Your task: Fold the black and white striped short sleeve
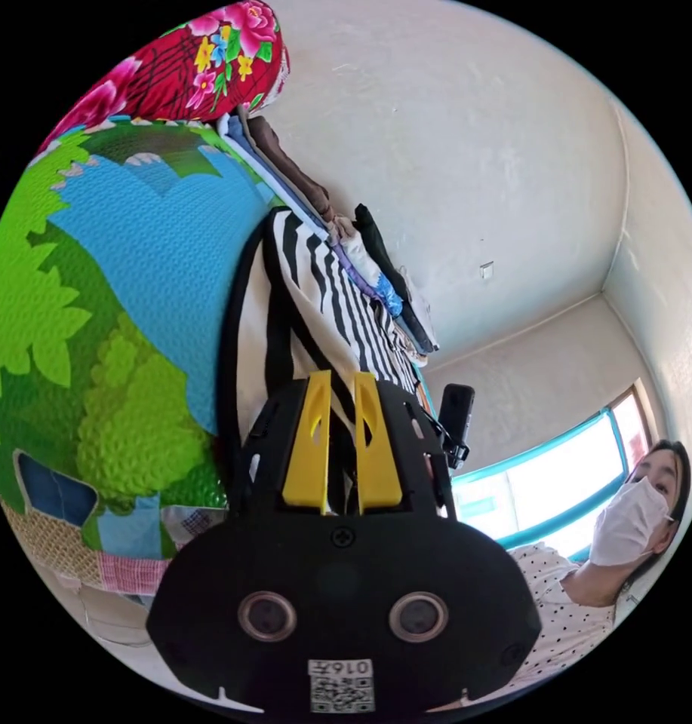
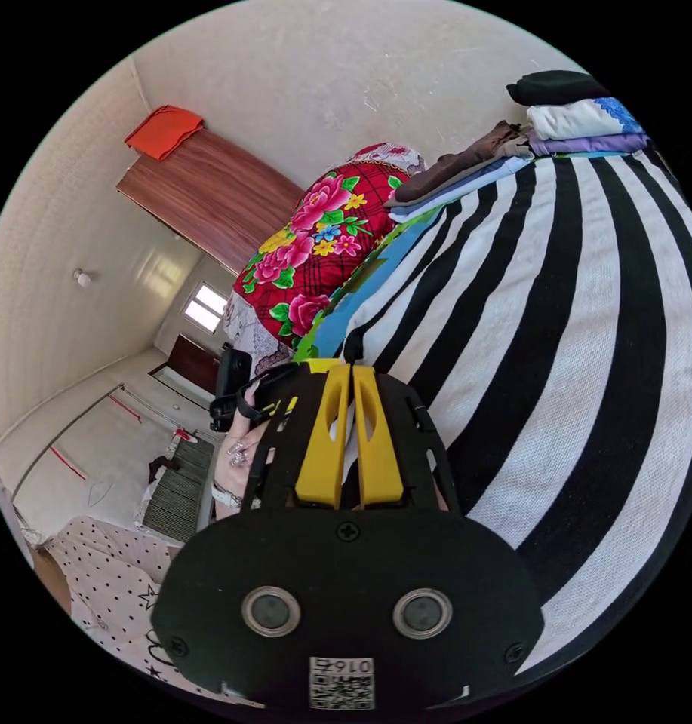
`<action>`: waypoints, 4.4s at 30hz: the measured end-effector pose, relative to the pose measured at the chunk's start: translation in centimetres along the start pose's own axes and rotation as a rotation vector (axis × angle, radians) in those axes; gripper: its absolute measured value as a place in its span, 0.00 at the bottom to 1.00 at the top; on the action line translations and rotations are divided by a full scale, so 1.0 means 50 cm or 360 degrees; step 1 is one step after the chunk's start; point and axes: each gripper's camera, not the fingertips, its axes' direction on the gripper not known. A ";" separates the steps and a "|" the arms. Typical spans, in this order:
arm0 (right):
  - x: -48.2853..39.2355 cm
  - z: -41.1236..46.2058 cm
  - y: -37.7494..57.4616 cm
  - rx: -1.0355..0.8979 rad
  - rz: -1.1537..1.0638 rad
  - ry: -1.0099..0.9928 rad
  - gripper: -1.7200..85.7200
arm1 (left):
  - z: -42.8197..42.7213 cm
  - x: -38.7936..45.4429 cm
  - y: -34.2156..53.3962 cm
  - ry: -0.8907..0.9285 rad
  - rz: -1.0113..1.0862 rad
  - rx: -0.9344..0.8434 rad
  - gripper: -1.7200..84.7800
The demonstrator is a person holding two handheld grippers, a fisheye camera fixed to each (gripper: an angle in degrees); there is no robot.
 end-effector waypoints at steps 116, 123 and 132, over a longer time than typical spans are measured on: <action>-0.950 -0.064 0.516 -0.0242 -0.1078 0.0753 0.09 | -0.116 -0.292 -0.017 -0.0159 -0.0069 -0.0457 0.01; -0.950 -0.136 0.519 -0.0153 -0.1152 0.0767 0.10 | -0.109 -0.294 -0.020 -0.0043 0.0011 -0.0517 0.04; -0.964 -0.114 0.541 -0.0297 -0.1237 0.0779 0.10 | -0.088 -0.281 -0.001 0.0093 0.0045 -0.0615 0.04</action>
